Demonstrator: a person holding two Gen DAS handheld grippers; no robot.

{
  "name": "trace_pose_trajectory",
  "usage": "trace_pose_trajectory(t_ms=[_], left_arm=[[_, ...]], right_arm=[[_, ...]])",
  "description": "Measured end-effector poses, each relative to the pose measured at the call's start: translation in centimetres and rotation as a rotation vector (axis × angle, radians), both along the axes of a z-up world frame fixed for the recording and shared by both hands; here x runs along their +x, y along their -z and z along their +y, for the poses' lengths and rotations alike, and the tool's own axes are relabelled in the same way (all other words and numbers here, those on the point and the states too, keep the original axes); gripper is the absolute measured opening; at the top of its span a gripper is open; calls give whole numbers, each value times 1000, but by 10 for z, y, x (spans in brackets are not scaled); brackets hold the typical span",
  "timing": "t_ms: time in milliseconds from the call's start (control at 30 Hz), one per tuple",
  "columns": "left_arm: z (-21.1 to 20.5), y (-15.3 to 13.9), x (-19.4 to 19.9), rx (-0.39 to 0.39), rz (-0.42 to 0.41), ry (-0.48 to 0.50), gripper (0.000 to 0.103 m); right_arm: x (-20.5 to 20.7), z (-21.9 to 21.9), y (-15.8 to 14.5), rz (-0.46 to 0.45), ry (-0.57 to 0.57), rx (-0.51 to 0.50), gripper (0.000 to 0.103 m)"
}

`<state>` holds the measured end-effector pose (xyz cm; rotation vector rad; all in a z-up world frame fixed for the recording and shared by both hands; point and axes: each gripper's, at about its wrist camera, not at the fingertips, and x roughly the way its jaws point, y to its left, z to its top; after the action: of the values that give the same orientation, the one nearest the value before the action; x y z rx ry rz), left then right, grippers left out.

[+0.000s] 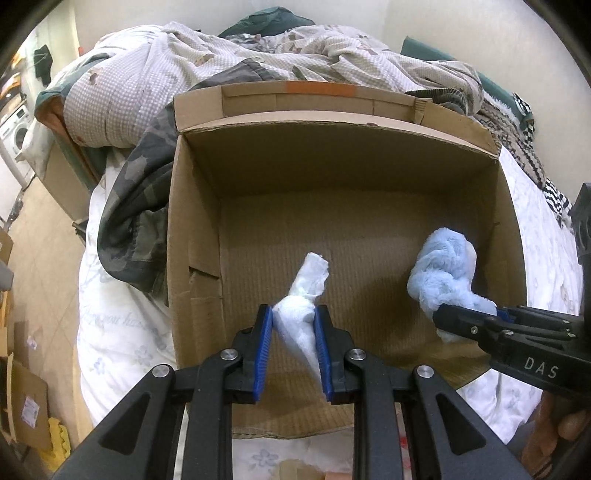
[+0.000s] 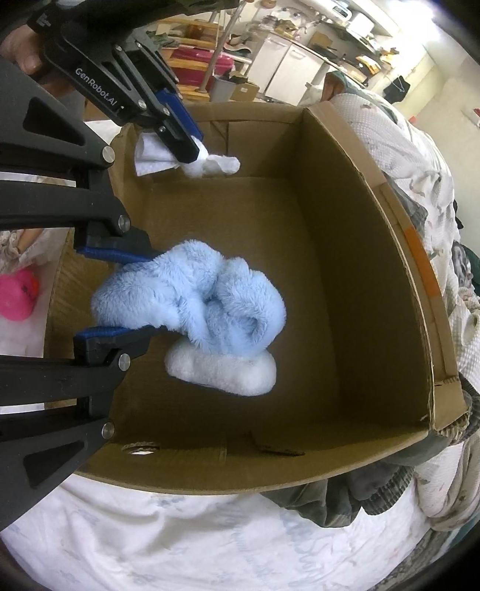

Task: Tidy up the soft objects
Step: 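Carry both socks into the cardboard box and open both tools, then withdraw both tools from the box back toward the remaining items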

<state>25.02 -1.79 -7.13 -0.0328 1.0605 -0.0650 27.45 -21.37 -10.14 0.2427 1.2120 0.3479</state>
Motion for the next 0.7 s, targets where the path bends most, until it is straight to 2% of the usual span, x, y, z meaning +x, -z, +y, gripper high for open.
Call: trace_pose_trajectory(t_ms=[167,233,300,333,367,400,467,600,700], left_arm=[[-1,0,0,6,3,1,24],[-2,-1,0,11,3,2,32],[-2,-2,-1,19,-7,-4,50],[-2,-4,-2,23,-16,-9,53],[-2,-5,-3,23,-24,-11,58],[-2,-7,-4,20,-29,-7,59],[-3,-8,-4,21,-29,-2,62],[-1,-8,-6,42,-28,-15,65],[1,-8,-7,41,-23,-21,65]], right_arm=[[1,0,0,3,-2,12,30],[1,-1,0,1,1,20,30],[1,-2,-1,-3,5,27,33],[0,-4,-1,-4,9,36,34],[0,-5,-1,-2,14,49,40],[-1,-6,-2,-1,20,61,52],[-2,-9,-5,-10,38,87,67],[-4,-14,-11,-34,61,128,77],[-5,-14,-12,-35,59,124,77]])
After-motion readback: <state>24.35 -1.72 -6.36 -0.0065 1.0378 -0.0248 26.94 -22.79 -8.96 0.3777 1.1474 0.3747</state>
